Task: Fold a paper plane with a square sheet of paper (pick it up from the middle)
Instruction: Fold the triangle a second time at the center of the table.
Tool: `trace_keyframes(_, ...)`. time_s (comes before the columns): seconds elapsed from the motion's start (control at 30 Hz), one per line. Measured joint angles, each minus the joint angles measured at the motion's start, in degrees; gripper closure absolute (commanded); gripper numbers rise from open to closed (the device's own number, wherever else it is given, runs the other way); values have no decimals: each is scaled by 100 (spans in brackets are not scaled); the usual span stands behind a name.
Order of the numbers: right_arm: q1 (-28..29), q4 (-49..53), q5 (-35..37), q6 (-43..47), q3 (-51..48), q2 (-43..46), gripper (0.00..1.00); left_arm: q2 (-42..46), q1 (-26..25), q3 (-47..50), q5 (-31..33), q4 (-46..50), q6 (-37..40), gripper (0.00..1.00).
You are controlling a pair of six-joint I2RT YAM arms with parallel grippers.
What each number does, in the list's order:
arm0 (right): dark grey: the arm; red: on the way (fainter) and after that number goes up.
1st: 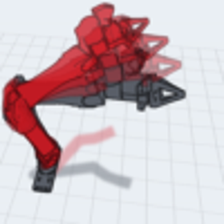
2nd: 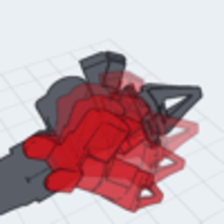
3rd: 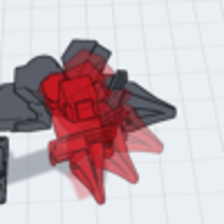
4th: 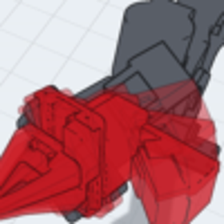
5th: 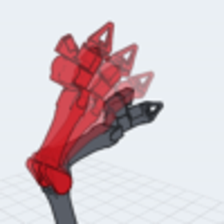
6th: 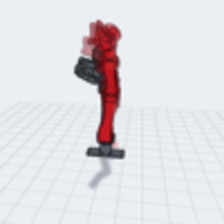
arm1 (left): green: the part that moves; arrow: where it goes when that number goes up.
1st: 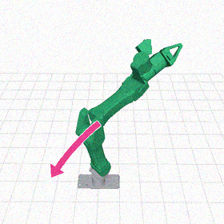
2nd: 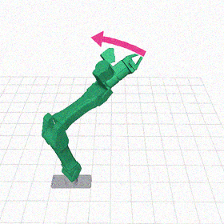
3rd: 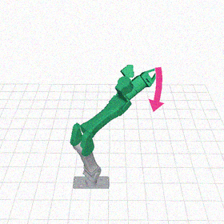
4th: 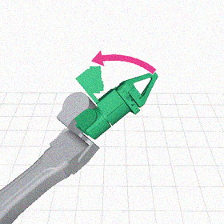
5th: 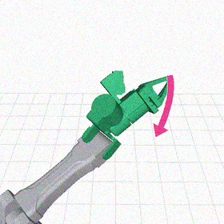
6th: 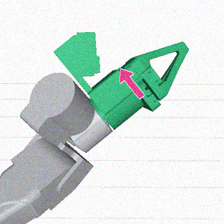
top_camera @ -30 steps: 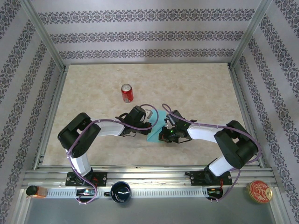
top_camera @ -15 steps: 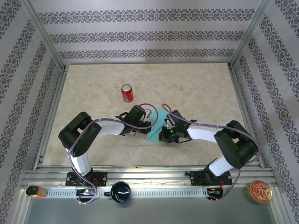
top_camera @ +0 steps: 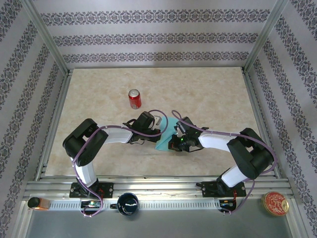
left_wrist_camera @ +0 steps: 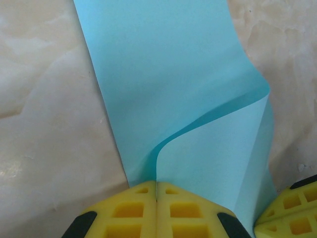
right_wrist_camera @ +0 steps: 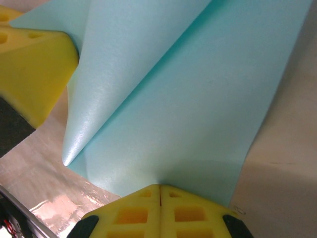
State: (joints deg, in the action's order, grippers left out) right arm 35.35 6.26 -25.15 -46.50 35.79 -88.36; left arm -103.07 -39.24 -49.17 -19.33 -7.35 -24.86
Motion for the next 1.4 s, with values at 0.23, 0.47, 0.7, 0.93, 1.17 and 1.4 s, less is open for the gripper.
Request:
trace_keyframes(0.23,-184,-96,-39,-286,-85,273,83,-42,0,-42,-22,-7,0,98)
trace_keyframes(0.47,-302,-686,-127,-765,-118,678,96,-96,0,-101,-61,-9,0,98)
trace_keyframes(0.7,-299,-1119,-127,-1145,4,234,100,-146,4,-144,-120,-35,-2,98)
trace_keyframes(0.93,-299,-1401,-125,-1342,175,-138,100,-151,4,-144,-127,-46,0,98)
trace_keyframes(1.17,-302,-1626,-92,-1397,236,-516,100,-153,4,-144,-131,-46,-2,98)
trace_keyframes(1.4,-376,-2229,-116,-1637,-170,-719,100,-181,11,-164,-155,-63,-2,98)
